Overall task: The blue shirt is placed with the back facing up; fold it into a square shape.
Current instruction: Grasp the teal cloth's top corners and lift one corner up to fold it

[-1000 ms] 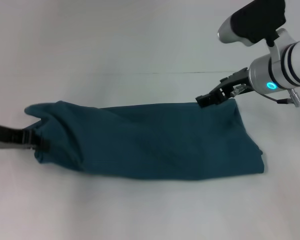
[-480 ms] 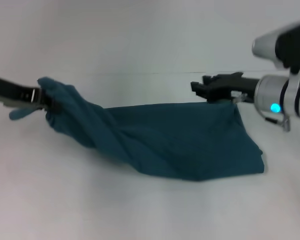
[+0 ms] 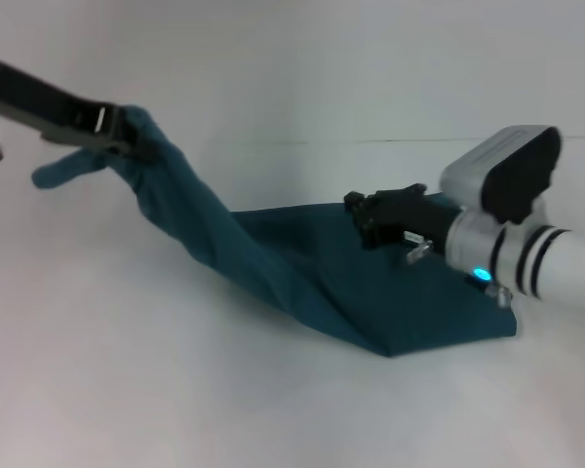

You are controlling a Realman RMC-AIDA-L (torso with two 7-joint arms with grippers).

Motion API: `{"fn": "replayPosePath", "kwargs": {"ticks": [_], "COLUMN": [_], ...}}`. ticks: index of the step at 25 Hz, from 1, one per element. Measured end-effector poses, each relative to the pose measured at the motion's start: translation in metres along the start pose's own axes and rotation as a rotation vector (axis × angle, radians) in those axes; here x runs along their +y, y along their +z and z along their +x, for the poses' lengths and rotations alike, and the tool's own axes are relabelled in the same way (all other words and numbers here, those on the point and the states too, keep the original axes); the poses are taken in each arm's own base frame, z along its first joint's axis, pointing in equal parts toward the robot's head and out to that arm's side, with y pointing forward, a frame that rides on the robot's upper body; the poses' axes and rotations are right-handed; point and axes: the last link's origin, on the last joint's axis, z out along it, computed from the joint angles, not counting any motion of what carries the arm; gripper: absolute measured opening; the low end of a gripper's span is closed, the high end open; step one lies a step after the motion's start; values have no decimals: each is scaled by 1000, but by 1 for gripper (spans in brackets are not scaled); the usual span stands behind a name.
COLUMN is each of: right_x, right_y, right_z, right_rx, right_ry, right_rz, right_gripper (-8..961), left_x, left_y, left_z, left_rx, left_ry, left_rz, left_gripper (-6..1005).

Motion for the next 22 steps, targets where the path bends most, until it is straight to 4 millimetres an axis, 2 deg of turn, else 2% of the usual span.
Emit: {"fn": "replayPosePath", "kwargs": {"ticks": [3,5,10,18,22], "right_x": [8,13,32,76,84], "right_y": [9,13,23,30,30], "right_z": [-4,-6,-14,-22,-23], "right_rx": [2,11,35,71,77], "right_ry": [-48,-73,-161,-237,-236], "right_rz": [-24,-45,-136,-336,-365], "right_gripper": [148,-2,-1,-2,-2], "left_x": [12,19,35,52,54], "left_y": [0,0,1,5,8], "left_z": [12,17,27,36,35], "left_rx": [-5,-12,-39,-85,-111], "left_ry": [30,45,93,150,166], "left_rz": [-12,-24,-44,-38,-25], "left_gripper": [91,91,91,89,89]}}
